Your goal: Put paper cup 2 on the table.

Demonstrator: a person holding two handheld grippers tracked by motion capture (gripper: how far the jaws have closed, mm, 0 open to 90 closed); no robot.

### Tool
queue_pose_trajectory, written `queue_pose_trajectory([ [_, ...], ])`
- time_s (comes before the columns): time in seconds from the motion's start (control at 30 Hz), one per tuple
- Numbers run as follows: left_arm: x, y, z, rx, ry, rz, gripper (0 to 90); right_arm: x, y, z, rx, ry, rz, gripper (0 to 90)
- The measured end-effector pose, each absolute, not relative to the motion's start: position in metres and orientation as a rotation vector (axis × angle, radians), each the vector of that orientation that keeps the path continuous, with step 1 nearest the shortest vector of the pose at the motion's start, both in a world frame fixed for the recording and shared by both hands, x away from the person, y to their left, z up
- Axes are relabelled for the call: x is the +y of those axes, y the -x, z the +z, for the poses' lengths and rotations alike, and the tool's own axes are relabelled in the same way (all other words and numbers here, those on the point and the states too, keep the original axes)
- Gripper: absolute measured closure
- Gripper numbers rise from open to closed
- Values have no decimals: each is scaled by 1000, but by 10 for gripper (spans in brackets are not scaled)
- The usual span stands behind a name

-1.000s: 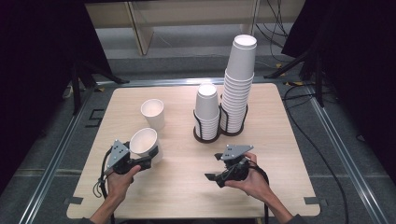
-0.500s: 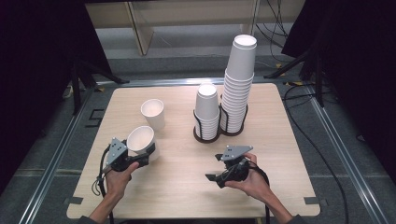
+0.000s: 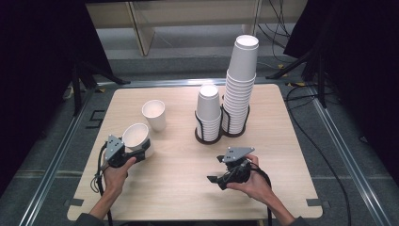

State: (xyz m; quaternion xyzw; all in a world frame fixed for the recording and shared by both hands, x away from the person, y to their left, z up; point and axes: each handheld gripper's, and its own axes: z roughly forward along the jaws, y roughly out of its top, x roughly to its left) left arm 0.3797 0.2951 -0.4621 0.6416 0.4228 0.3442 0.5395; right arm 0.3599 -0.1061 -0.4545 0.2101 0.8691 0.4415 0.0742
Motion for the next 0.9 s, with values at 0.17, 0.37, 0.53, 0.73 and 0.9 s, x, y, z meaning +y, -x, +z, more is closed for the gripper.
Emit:
queue_pose_trajectory([
  [0.17, 302, -387, -464, 1034, -1528, 833, 157, -106, -360, -455, 2615, -646, 1331, 182],
  [0.37, 307, -396, -467, 1064, -1525, 854, 155, -106, -360, -455, 2616, -643, 1329, 180],
  [0.53, 310, -403, -470, 1082, -1531, 860, 154, -106, -360, -456, 2617, -639, 1325, 178],
  [0.73, 309, -411, -472, 1080, -1536, 866, 154, -106, -360, -457, 2626, -639, 1325, 177],
  [0.9, 311, -419, -472, 1086, -1554, 878, 154, -106, -360, -457, 2625, -643, 1324, 178],
])
